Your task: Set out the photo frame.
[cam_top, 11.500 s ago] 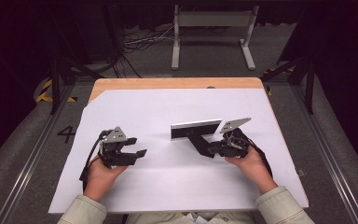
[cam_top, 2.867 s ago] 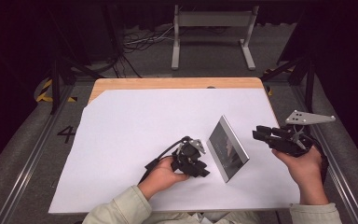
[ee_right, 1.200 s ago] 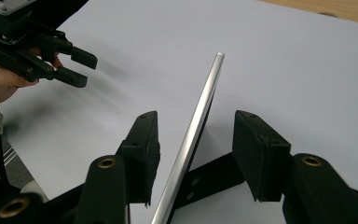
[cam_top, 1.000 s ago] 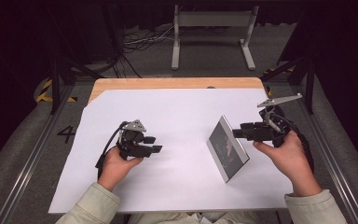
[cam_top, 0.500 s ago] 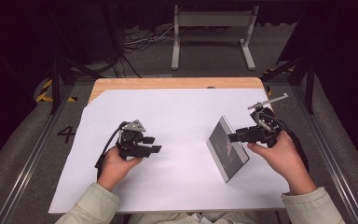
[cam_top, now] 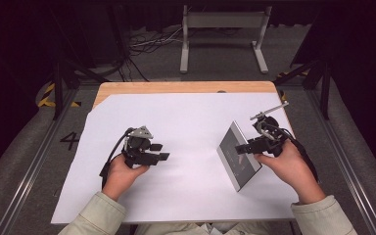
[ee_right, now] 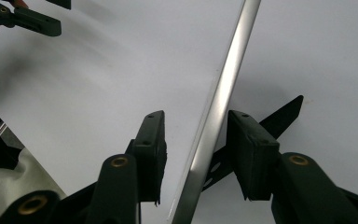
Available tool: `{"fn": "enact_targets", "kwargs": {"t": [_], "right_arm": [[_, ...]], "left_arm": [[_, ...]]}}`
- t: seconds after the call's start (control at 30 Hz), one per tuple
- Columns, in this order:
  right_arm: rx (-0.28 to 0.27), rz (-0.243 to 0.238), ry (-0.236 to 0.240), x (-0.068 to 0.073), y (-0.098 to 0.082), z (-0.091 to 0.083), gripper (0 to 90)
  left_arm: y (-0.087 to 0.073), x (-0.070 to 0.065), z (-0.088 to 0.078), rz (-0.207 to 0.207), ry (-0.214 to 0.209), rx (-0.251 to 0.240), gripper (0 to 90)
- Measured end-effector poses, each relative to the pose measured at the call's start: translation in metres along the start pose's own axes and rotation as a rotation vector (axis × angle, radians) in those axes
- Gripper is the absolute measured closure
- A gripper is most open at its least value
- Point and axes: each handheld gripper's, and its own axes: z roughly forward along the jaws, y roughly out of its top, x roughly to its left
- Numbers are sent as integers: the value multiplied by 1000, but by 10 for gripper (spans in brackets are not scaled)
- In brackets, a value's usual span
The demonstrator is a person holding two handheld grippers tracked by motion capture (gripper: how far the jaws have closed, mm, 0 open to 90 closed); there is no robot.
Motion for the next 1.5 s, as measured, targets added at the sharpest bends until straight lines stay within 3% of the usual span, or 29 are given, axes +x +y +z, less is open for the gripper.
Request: {"fn": "enact_targets", "kwargs": {"t": [0.3, 0.9, 1.2, 1.5], "right_arm": [[24, -7, -32, 3, 0, 3, 707], [15, 29, -67, 6, -1, 3, 753], [9, 48, -89, 4, -1, -1, 833], [-6, 7, -113, 6, 2, -7, 833]], "left_arm": [[0, -1, 0, 1, 0, 1, 512], [0, -3, 0, 1, 2, 0, 512], [-1, -2, 1, -1, 4, 2, 511], [-1, 0, 0, -2, 3, -2, 512]]}}
